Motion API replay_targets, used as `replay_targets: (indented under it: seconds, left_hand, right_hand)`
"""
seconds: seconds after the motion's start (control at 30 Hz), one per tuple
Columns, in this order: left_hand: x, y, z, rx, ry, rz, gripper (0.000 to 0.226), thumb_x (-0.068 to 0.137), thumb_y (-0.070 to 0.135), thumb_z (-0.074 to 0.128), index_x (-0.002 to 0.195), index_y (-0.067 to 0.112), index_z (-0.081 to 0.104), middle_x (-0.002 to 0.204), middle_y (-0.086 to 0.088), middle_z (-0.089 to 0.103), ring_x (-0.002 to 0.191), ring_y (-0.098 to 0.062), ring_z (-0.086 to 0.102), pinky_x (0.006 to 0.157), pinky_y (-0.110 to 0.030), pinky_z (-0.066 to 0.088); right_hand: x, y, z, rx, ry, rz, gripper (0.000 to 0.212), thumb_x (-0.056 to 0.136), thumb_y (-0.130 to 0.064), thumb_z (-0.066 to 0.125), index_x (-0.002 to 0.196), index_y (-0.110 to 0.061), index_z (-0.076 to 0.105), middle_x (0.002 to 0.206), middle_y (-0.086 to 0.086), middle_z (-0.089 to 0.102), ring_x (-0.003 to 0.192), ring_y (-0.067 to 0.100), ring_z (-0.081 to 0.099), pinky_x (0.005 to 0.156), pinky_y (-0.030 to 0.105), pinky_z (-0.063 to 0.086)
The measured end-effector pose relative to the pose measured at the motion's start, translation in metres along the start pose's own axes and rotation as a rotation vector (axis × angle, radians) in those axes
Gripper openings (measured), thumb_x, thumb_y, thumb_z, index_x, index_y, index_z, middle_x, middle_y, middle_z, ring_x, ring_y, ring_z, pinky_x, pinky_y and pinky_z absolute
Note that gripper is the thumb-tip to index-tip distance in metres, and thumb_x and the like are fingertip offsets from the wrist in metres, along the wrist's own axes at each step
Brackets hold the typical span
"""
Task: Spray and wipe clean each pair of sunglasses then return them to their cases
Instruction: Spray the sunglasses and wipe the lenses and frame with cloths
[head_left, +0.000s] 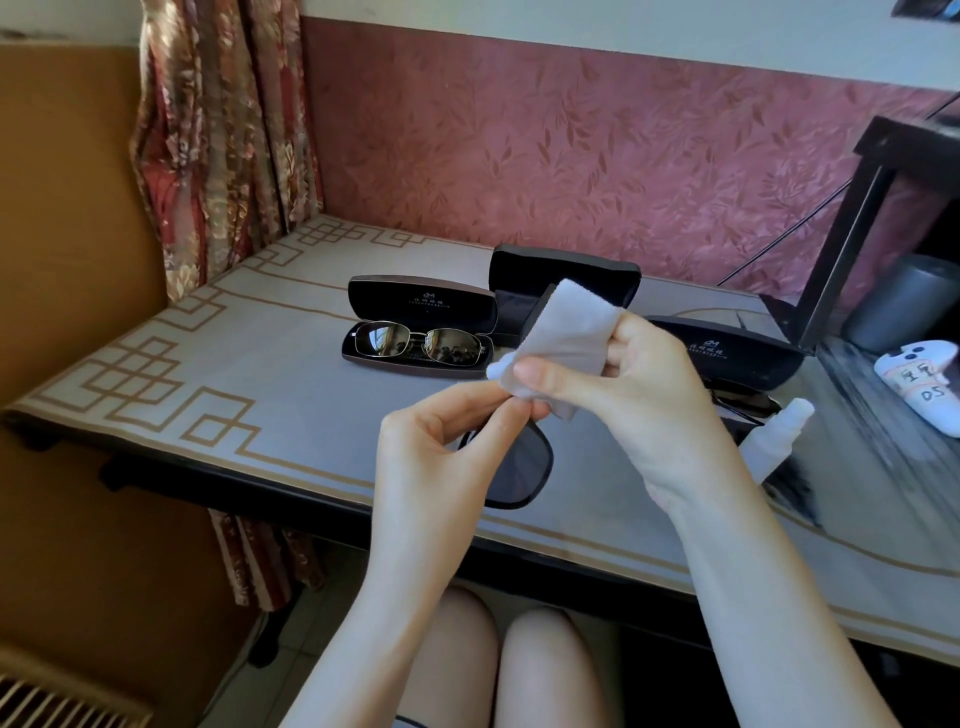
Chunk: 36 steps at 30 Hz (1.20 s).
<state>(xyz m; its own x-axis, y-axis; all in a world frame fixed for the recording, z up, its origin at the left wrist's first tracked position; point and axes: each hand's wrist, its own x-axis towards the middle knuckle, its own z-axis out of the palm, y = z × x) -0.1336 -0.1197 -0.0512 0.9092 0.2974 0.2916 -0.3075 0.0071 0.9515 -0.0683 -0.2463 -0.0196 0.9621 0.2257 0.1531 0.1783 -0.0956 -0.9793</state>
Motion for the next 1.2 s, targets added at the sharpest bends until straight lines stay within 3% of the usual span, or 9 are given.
replay_targets:
  seconds: [0.1,0.23,0.47,0.57,0.67,0.8,0.87,0.97,1.2]
  left_hand:
    - [-0.001,0.001,-0.001,0.017,0.001,0.013,0.022,0.085,0.009,0.068,0.079,0.028,0.076,0.080,0.009,0.076,0.089,-0.006,0.071,0.088,-0.027,0.054]
    - [-0.003,0.000,0.002,-0.046,0.014,-0.025,0.022,0.082,0.008,0.070,0.082,0.030,0.074,0.079,0.008,0.077,0.089,-0.007,0.072,0.090,-0.025,0.053]
    - [-0.004,0.004,0.002,-0.053,0.043,-0.029,0.034,0.081,0.011,0.070,0.075,0.044,0.075,0.082,0.009,0.077,0.092,-0.007,0.071,0.093,-0.030,0.051]
    - [-0.005,0.004,0.003,-0.062,0.060,-0.032,0.036,0.080,0.013,0.071,0.072,0.047,0.074,0.084,0.009,0.077,0.094,-0.009,0.071,0.096,-0.034,0.051]
    - [-0.005,0.004,0.005,-0.082,0.060,-0.037,0.038,0.080,0.010,0.071,0.072,0.047,0.074,0.084,0.009,0.077,0.093,-0.008,0.071,0.094,-0.032,0.053]
    - [-0.005,0.005,0.006,-0.108,0.057,-0.046,0.035,0.080,0.007,0.070,0.072,0.040,0.076,0.082,0.007,0.077,0.091,-0.008,0.072,0.092,-0.027,0.053]
    - [-0.005,0.004,0.006,-0.116,0.070,-0.053,0.027,0.080,0.007,0.070,0.077,0.033,0.075,0.079,0.005,0.077,0.090,-0.009,0.072,0.092,-0.028,0.054]
    - [-0.004,0.003,0.006,-0.137,0.089,-0.058,0.020,0.080,0.007,0.071,0.085,0.026,0.073,0.078,0.003,0.077,0.089,-0.010,0.072,0.091,-0.029,0.053]
    - [-0.005,0.001,0.007,-0.145,0.105,-0.056,0.021,0.081,0.004,0.069,0.087,0.024,0.073,0.077,0.005,0.077,0.085,-0.007,0.073,0.083,-0.019,0.054]
  right_hand:
    - [-0.003,-0.003,0.002,-0.021,0.028,0.000,0.047,0.065,-0.011,0.087,0.105,-0.007,0.064,0.091,0.004,0.077,0.077,0.010,0.074,0.060,0.017,0.052]
    - [0.000,-0.007,0.008,0.059,0.136,-0.028,0.027,0.071,-0.014,0.083,0.093,-0.003,0.073,0.076,0.003,0.076,0.062,0.008,0.070,0.053,0.017,0.051]
    - [0.006,-0.006,0.013,0.057,0.250,-0.028,0.012,0.082,-0.029,0.075,0.071,-0.023,0.075,0.060,-0.012,0.069,0.064,-0.001,0.061,0.063,0.006,0.046]
    - [0.007,-0.001,0.011,0.057,0.258,-0.031,0.045,0.086,-0.036,0.071,0.076,0.008,0.070,0.064,0.019,0.059,0.068,0.013,0.050,0.065,0.021,0.040]
    - [0.005,0.001,0.008,0.035,0.271,-0.043,0.061,0.090,-0.037,0.065,0.082,0.023,0.055,0.075,0.009,0.049,0.071,0.016,0.040,0.060,0.022,0.032]
    - [0.001,0.003,0.002,0.075,0.245,-0.017,0.047,0.094,-0.032,0.060,0.073,0.011,0.063,0.073,0.008,0.054,0.071,0.014,0.046,0.065,0.019,0.037]
    - [-0.002,0.002,0.000,0.075,0.195,0.000,0.040,0.096,-0.026,0.057,0.064,-0.005,0.067,0.065,0.004,0.065,0.070,0.008,0.058,0.083,0.016,0.044]
    - [-0.005,0.002,-0.003,0.085,0.119,0.002,0.037,0.097,-0.017,0.056,0.062,-0.011,0.068,0.061,-0.001,0.069,0.079,0.005,0.065,0.105,0.031,0.042]
    - [-0.014,0.008,-0.007,0.163,-0.006,-0.018,0.020,0.088,-0.002,0.064,0.077,-0.019,0.063,0.068,-0.011,0.068,0.077,0.006,0.064,0.088,0.021,0.046]
